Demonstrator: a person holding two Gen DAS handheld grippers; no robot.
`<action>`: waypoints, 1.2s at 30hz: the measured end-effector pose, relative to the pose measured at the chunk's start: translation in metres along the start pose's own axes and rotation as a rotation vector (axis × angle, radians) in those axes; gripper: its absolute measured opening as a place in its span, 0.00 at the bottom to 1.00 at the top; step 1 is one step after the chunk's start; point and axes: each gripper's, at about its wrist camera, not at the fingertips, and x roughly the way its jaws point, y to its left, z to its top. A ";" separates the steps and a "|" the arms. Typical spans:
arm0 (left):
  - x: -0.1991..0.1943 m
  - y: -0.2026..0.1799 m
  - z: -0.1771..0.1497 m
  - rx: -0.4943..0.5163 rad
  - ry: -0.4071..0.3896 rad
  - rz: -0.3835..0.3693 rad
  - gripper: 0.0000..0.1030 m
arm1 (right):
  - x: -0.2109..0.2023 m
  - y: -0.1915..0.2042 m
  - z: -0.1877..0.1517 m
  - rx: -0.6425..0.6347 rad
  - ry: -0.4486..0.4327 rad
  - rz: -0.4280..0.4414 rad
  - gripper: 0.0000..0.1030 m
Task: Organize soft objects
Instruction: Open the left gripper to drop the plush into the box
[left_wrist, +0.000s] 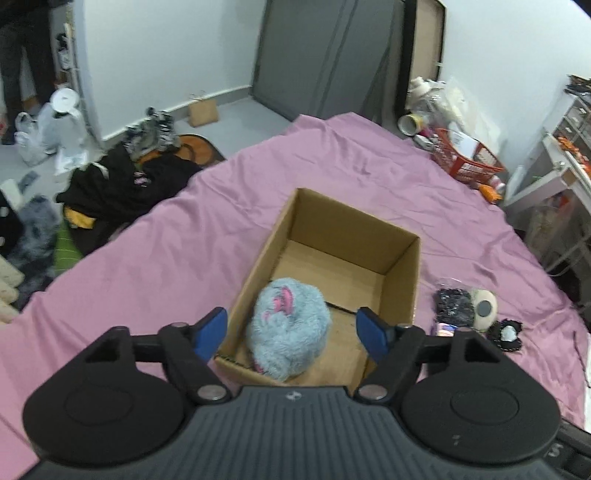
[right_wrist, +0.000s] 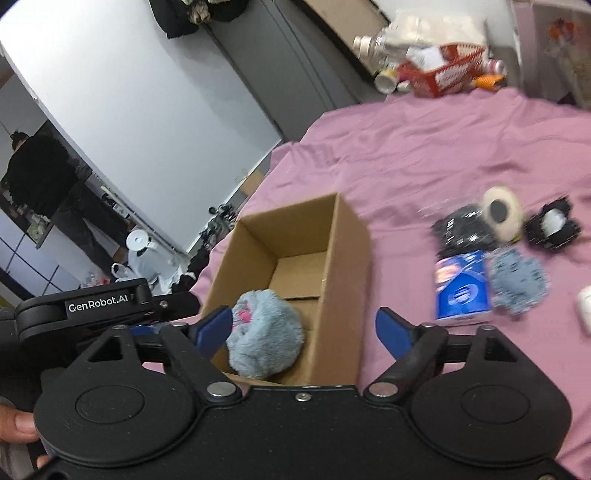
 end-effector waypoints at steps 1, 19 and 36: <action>-0.003 -0.001 0.000 -0.002 -0.005 0.006 0.74 | -0.005 -0.001 0.001 -0.012 -0.008 -0.015 0.92; -0.078 -0.057 -0.017 0.096 -0.185 -0.114 0.84 | -0.088 -0.046 0.005 -0.109 -0.149 -0.163 1.00; -0.109 -0.110 -0.031 0.200 -0.207 -0.146 0.95 | -0.137 -0.093 0.017 -0.062 -0.202 -0.160 1.00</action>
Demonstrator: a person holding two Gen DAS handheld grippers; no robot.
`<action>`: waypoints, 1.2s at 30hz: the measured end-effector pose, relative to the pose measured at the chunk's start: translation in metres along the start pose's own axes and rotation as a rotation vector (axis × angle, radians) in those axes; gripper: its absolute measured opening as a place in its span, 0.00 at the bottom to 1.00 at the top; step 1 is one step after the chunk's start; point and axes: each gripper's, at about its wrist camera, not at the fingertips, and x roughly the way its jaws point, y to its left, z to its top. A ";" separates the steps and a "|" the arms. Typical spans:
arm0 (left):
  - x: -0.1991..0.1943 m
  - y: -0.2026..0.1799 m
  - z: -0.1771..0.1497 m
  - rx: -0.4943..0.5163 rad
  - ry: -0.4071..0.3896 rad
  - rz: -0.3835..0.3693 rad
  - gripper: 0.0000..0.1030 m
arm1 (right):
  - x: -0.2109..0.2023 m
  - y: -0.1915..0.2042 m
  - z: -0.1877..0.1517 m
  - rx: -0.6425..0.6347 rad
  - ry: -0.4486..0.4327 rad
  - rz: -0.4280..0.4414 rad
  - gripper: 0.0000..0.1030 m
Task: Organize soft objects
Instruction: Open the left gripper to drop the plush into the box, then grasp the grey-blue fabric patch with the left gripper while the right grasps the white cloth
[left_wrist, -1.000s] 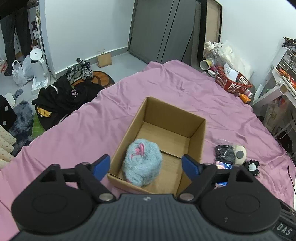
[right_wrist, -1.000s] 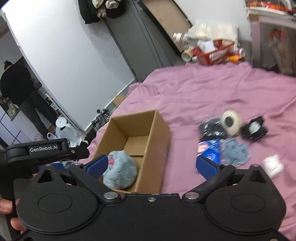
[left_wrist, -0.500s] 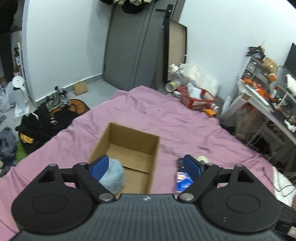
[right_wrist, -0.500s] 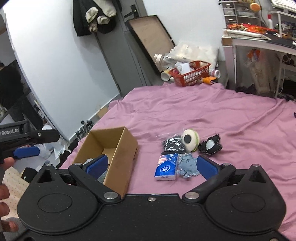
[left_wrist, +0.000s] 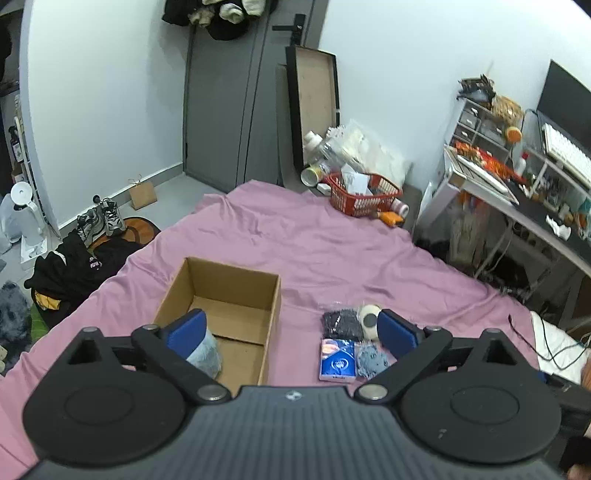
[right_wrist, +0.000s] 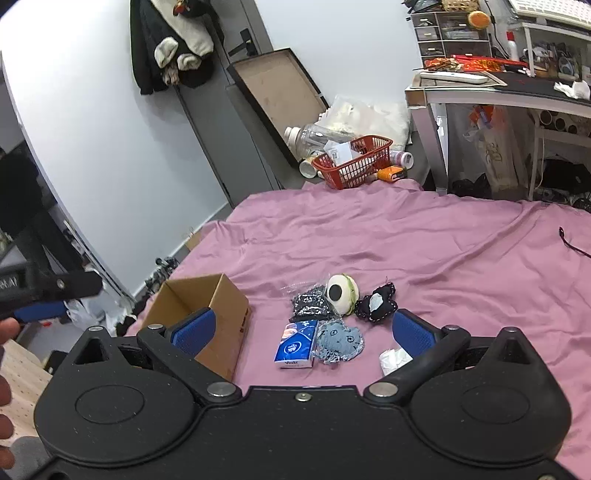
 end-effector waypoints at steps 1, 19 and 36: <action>0.000 -0.004 -0.001 0.005 0.002 -0.004 0.95 | -0.001 -0.004 0.001 0.008 -0.002 0.002 1.00; 0.036 -0.056 -0.012 0.054 0.083 -0.010 0.99 | 0.011 -0.070 0.001 0.204 0.045 0.015 1.00; 0.099 -0.076 -0.026 0.006 0.148 -0.064 0.98 | 0.059 -0.119 -0.014 0.414 0.159 -0.012 1.00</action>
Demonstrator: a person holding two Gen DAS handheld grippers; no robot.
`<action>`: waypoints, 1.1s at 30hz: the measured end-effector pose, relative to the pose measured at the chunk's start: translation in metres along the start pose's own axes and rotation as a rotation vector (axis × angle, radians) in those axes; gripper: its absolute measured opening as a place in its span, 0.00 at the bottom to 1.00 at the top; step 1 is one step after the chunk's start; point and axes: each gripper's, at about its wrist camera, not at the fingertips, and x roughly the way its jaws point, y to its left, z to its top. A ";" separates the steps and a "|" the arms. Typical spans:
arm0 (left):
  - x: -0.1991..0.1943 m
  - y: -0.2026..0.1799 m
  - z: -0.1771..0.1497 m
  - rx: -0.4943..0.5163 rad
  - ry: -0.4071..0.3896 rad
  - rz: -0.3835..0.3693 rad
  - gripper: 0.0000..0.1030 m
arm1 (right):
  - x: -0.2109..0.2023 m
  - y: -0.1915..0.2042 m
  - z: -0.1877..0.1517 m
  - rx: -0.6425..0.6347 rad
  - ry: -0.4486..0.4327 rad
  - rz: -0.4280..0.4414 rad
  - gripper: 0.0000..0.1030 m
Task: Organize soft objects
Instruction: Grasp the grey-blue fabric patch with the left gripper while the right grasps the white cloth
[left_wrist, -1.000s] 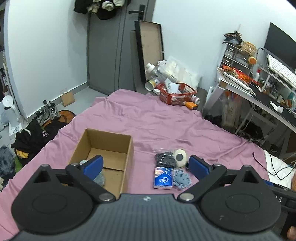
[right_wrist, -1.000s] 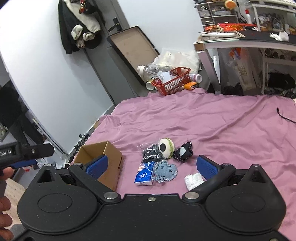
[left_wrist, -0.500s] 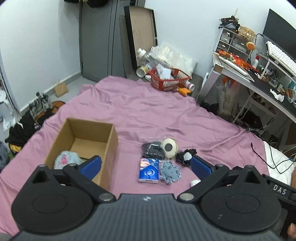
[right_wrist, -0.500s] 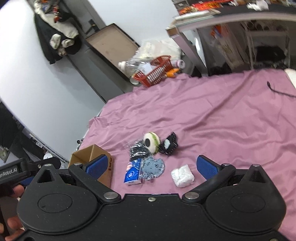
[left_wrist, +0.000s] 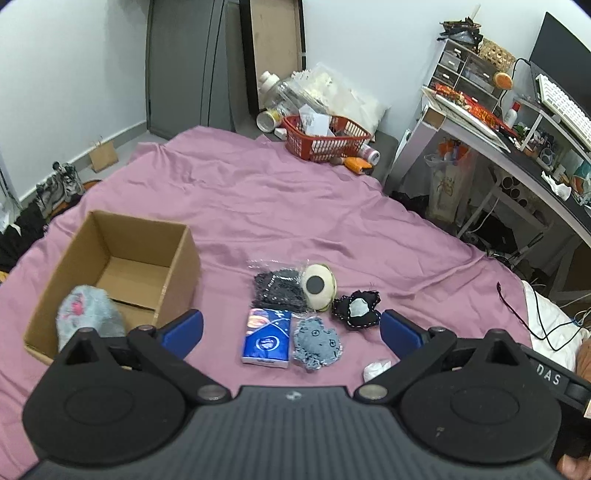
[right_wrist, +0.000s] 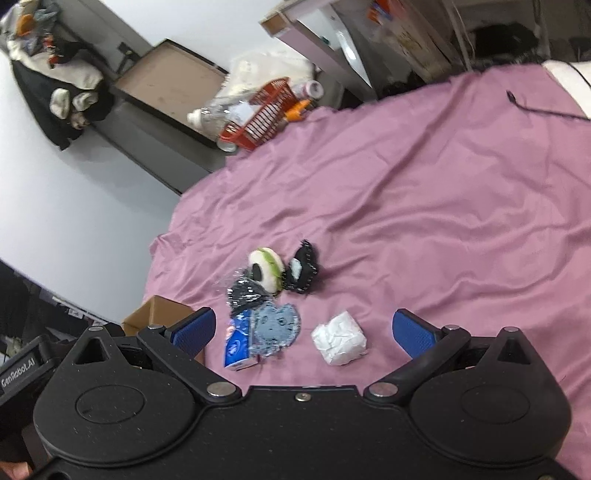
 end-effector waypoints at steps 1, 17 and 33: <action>0.005 -0.001 -0.001 -0.003 0.005 -0.004 0.96 | 0.005 -0.001 0.000 0.003 0.007 -0.014 1.00; 0.097 -0.005 -0.013 -0.009 0.110 -0.038 0.80 | 0.068 -0.032 -0.004 0.220 0.135 -0.101 0.87; 0.155 -0.013 -0.014 0.013 0.183 -0.037 0.78 | 0.104 -0.051 0.004 0.283 0.171 -0.051 0.43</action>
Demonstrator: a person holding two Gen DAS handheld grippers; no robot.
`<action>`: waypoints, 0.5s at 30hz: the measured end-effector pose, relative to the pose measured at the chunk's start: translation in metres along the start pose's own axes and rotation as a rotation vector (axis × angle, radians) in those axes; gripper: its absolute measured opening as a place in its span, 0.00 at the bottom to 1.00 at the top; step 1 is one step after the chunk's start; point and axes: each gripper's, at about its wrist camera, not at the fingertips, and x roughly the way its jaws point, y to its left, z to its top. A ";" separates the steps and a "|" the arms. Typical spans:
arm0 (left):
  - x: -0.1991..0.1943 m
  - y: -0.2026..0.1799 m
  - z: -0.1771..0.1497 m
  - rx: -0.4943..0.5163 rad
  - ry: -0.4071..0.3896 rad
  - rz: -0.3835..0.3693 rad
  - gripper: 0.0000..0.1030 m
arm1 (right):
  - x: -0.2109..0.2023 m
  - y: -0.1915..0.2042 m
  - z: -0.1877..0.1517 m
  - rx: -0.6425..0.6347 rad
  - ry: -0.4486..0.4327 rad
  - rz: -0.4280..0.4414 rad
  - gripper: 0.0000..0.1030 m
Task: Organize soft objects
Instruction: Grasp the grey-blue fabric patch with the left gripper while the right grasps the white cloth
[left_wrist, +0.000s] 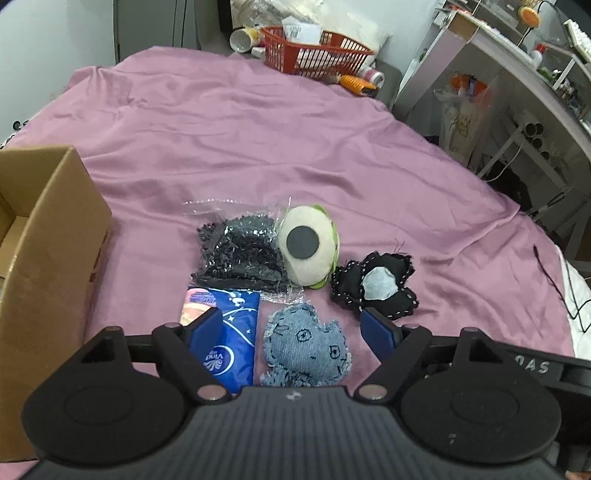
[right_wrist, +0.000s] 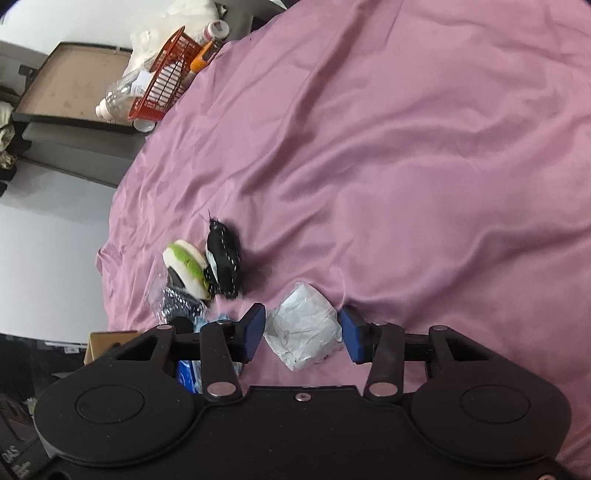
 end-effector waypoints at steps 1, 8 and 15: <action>0.003 -0.001 0.000 -0.003 0.007 -0.005 0.74 | 0.000 -0.001 0.001 0.002 -0.002 0.003 0.42; 0.015 -0.019 -0.007 0.061 0.029 0.055 0.73 | 0.001 0.000 0.005 0.004 -0.021 0.001 0.42; 0.025 -0.039 -0.008 0.098 0.078 0.176 0.68 | -0.001 0.004 0.002 0.002 -0.040 -0.025 0.42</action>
